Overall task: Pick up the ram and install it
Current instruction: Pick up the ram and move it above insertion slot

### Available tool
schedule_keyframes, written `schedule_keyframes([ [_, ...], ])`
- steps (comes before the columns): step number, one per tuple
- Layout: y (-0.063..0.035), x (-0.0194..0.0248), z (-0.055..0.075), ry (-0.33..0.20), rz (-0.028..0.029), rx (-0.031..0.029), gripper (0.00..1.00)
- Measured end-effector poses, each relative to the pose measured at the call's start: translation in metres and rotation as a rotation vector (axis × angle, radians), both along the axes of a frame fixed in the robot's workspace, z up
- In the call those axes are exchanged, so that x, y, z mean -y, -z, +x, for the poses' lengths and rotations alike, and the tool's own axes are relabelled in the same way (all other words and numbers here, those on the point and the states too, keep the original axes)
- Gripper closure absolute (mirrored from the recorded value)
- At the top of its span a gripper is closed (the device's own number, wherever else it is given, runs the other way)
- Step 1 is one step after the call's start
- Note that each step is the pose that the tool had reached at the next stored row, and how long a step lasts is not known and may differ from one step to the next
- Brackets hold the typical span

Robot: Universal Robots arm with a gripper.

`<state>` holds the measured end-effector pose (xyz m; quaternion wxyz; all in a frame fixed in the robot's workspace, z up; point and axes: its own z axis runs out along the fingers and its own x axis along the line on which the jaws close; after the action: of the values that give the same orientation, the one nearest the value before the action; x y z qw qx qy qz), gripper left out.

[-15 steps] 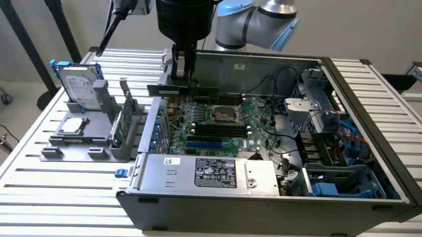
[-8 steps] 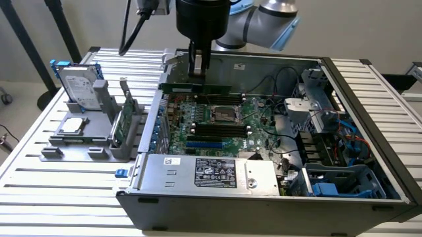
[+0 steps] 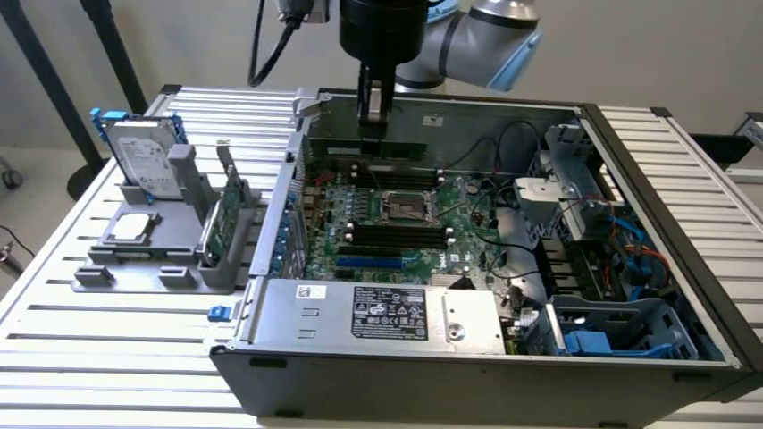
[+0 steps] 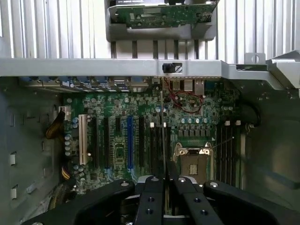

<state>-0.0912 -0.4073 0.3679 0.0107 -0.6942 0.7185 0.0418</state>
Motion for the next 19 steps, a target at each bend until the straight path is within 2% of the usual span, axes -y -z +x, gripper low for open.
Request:
schedule_keyframes([
  [3, 0.0042, -0.0084, 0.009, 0.0, -0.0018, 0.0, 0.86],
  [7, 0.0094, -0.0139, 0.024, 0.001, -0.0032, -0.0001, 0.86],
  [11, 0.0145, -0.0156, 0.034, 0.011, -0.003, 0.0, 0.86],
  [19, 0.0273, -0.0158, 0.043, 0.056, -0.0033, -0.0001, 0.86],
])
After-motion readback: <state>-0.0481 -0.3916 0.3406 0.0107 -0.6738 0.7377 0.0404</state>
